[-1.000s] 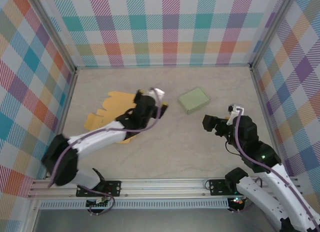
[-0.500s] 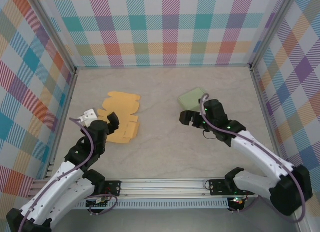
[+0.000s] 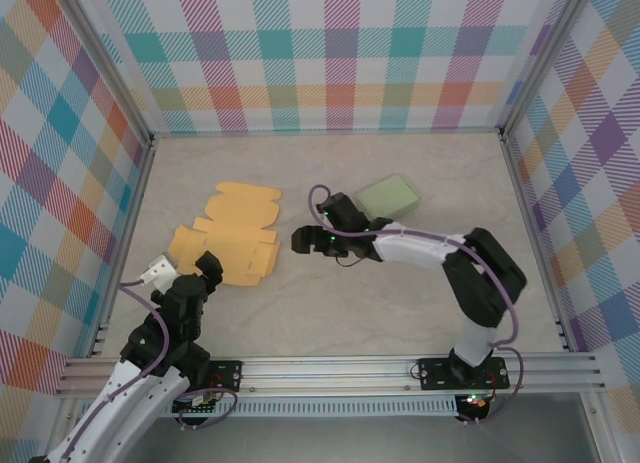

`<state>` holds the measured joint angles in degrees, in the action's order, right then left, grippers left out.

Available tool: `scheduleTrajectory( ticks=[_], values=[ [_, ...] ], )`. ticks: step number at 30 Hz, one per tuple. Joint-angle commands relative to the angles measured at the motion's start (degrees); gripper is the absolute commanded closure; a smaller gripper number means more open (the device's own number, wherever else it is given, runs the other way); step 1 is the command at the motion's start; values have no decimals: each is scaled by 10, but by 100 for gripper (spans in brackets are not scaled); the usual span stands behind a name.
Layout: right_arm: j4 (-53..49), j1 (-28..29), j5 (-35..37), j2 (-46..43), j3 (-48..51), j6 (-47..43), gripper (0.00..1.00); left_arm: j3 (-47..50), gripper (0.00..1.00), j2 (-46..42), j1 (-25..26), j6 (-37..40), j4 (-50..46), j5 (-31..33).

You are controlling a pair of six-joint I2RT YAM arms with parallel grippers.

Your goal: Fold the paper box

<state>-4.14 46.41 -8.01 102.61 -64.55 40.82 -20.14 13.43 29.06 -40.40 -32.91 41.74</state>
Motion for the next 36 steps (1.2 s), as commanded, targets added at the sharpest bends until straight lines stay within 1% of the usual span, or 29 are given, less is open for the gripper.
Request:
scheduleTrajectory(
  ticks=[1, 7, 14, 19, 21, 23, 24, 26, 28, 29, 32, 36],
  values=[
    [-3, 15, -21, 57, -65, 10, 15, 10, 0, -40, -6, -14, -24, 21],
    [-4, 25, -49, 141, -134, 25, 21, 27, 0, -86, -6, -14, -30, 25],
    [-20, 48, -62, 200, -192, 30, 30, 40, 0, -89, -6, -24, -20, 23],
    [-19, 51, -75, 237, -222, 43, 38, 46, 0, -90, -6, -23, -15, 13],
    [-14, 51, -81, 248, -232, 49, 45, 48, 0, -90, -6, -24, -14, 12],
    [-7, 50, -86, 254, -236, 57, 57, 49, 0, -90, -6, -24, -14, 10],
    [-2, 48, -87, 253, -234, 64, 64, 48, 0, -90, -6, -22, -13, 8],
    [17, 41, -90, 247, -222, 80, 80, 49, 0, -90, -6, -18, -9, 2],
    [53, 32, -95, 233, -192, 105, 98, 49, 0, -89, -6, -12, -2, -5],
    [74, 27, -100, 224, -175, 117, 100, 49, 0, -88, -6, -8, 2, -8],
    [165, 5, -120, 192, -105, 169, 100, 49, 0, -85, -6, 4, 14, -22],
    [328, -30, -135, 146, 14, 263, 100, 48, 0, -72, -6, 13, 31, -41]
  ],
)
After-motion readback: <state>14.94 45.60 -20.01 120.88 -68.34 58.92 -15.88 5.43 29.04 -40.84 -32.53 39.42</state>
